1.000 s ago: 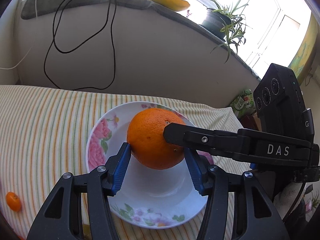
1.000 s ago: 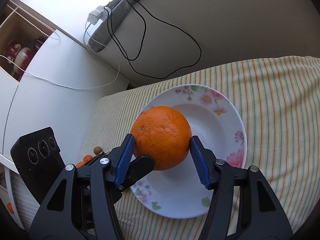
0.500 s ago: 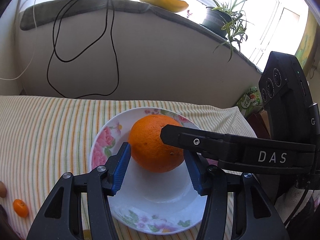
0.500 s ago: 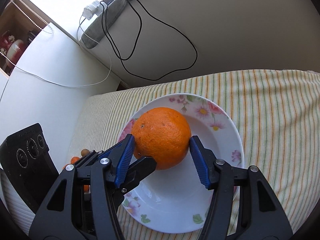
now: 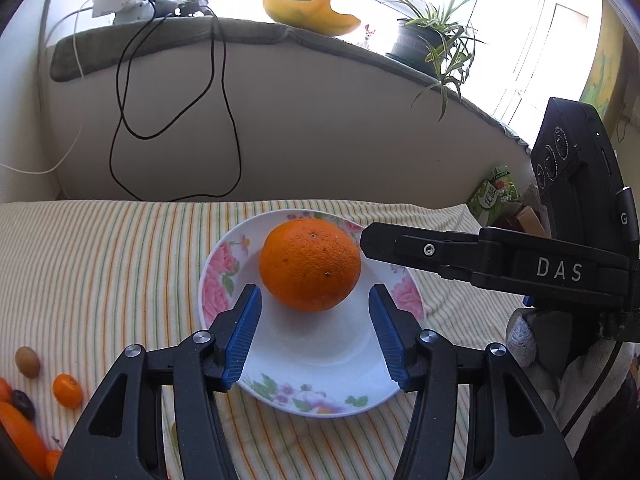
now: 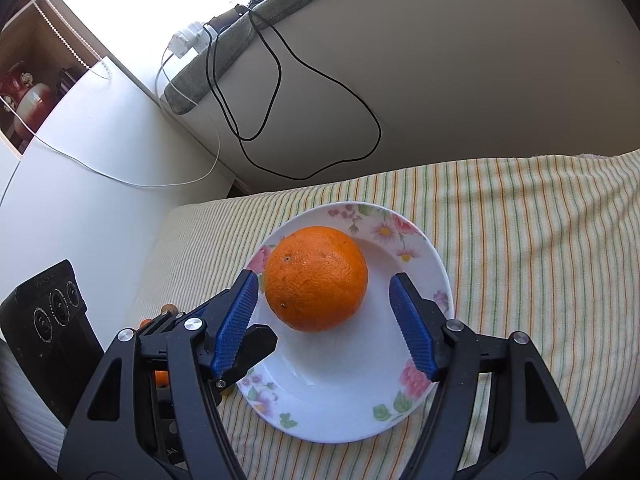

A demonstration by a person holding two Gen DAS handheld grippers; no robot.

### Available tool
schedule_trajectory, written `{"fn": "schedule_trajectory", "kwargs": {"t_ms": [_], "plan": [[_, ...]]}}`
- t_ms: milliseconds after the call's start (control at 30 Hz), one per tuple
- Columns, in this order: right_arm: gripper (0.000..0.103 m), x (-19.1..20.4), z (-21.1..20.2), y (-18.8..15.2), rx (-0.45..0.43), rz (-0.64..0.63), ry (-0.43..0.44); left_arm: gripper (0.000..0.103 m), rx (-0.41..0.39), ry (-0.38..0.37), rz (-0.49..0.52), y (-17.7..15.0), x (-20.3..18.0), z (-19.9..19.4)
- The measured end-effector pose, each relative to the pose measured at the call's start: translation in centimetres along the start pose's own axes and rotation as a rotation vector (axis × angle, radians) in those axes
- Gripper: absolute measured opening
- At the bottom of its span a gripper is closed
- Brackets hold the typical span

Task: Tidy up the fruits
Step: 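Lower the orange into the plate and open the right tool, then move the right tool to the second large orange among the fruit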

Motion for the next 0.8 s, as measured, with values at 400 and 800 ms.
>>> {"fn": "schedule_trajectory", "kwargs": {"t_ms": [400, 800], "plan": [[0.076, 2.9, -4.4, -2.6, -0.062, -0.090, -0.056, 0.066, -0.057, 0.030, -0.010, -2.1, 0.9, -6.0], [0.076, 7.5, -6.2, -6.9, -0.099, -0.197, -0.058, 0.066, -0.121, 0.119, -0.026, -4.4, 4.4, -11.2]]}}
Point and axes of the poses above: each gripper's, at about its wrist camera, not at the fingertips, and z roughly the way its jaws point, x to its left, y to its top, the point moved 9 cm from there along z, roughly the way its jaws point, and after that the axes turned 9 degrees about y, right-handed, at the moved point
